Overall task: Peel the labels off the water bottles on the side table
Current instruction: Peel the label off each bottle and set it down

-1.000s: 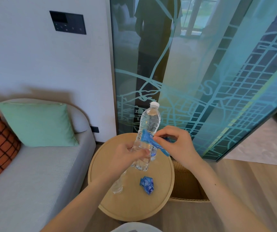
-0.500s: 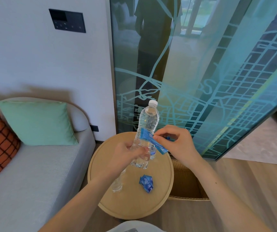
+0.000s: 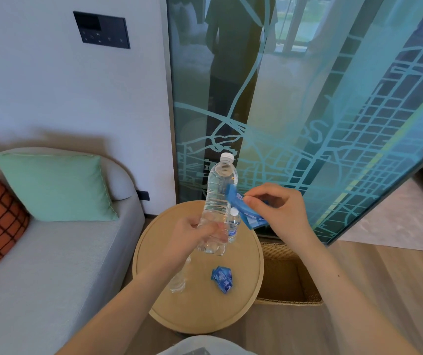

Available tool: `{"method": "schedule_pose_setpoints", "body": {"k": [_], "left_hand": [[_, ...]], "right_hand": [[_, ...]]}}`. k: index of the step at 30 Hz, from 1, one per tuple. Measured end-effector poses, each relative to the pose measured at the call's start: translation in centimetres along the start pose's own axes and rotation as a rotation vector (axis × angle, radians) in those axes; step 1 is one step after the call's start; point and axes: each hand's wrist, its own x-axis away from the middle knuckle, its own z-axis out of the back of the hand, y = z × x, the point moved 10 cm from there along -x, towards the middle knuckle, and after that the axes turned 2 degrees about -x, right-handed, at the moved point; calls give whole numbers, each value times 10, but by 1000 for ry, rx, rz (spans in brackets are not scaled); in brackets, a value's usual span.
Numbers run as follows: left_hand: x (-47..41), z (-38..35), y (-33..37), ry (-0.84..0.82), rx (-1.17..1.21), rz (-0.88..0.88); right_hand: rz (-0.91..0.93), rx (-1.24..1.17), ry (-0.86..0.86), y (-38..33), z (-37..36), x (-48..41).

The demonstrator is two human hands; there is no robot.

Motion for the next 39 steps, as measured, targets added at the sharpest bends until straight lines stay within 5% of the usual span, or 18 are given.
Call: {"method": "schedule_pose_setpoints", "body": {"k": [19, 39], "left_hand": [[-9, -3, -5, -74, 16, -125], [-37, -39, -184, 2, -63, 171]], "right_hand": [[-297, -182, 201, 69, 30, 10], [-830, -64, 186, 305, 14, 120]]}}
